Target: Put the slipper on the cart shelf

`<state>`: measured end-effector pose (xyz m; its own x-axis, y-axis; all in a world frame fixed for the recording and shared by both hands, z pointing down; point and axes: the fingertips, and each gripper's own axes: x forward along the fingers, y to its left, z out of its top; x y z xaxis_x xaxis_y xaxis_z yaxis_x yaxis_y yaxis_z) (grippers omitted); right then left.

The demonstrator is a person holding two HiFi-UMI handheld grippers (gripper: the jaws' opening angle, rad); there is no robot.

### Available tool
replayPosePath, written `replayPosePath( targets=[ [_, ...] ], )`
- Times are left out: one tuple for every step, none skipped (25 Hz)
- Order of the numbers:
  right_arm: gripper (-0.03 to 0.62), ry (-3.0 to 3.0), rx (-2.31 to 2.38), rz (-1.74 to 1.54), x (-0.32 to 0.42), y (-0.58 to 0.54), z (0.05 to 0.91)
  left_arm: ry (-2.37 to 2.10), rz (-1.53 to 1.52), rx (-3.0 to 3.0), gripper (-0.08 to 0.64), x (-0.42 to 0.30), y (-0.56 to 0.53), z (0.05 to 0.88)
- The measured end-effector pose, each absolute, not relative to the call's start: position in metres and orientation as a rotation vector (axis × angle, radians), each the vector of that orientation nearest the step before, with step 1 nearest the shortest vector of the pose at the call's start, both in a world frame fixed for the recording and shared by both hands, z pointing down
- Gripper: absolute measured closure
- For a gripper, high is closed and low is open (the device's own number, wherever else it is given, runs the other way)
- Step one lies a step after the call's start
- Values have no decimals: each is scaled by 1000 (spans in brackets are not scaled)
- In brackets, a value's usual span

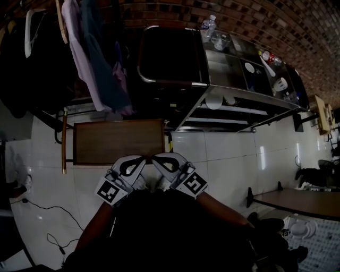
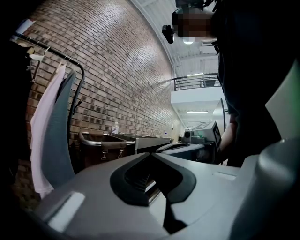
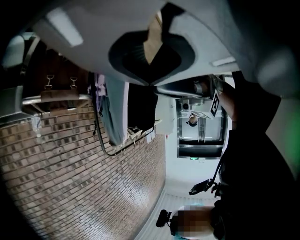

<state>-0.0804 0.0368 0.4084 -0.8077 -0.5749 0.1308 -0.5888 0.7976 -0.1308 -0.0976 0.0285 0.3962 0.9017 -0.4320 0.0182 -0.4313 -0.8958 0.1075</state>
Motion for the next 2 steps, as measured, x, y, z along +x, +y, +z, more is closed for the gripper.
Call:
replayPosePath(
  targets=[
    [591,-2898,943,256,-79,37,409,-675,-5,2957,558,-96,28,397],
    [591,-2899,946,257,-77,36,409,-677,-2,2957,558,-95,28,397]
  ],
)
